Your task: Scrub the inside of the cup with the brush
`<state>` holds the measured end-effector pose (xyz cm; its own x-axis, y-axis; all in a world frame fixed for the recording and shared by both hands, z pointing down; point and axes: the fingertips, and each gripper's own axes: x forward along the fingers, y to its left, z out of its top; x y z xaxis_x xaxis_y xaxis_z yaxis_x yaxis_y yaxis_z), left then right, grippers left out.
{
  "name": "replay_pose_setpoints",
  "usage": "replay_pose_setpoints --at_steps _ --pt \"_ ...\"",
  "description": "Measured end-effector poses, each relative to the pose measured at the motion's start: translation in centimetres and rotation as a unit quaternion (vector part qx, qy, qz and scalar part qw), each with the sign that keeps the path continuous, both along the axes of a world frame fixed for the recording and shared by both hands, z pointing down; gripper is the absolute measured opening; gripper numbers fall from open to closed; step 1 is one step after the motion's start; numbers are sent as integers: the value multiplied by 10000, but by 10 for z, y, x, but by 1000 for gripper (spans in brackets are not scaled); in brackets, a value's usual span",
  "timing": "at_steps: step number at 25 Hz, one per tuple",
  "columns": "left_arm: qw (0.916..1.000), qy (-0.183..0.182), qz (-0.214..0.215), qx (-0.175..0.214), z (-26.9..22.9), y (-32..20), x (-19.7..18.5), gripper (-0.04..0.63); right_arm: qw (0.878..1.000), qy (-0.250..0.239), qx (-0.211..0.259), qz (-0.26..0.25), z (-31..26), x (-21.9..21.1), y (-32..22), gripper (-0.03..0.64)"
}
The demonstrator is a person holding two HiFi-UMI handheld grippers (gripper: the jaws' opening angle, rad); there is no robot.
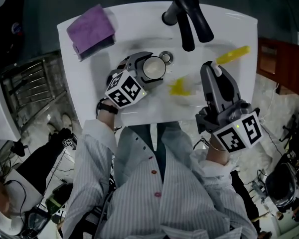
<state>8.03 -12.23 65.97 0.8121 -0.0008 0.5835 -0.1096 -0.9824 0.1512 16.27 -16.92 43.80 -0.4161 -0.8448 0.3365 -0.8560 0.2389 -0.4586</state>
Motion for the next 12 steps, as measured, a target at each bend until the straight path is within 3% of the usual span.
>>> replay_pose_setpoints --at_steps 5,12 --pt "9999 -34 -89 57 2 -5 -8 402 10000 17 44 29 -1 -3 -4 58" --pt "9987 257 -435 -96 -36 -9 -9 402 9997 83 223 49 -26 5 -1 58"
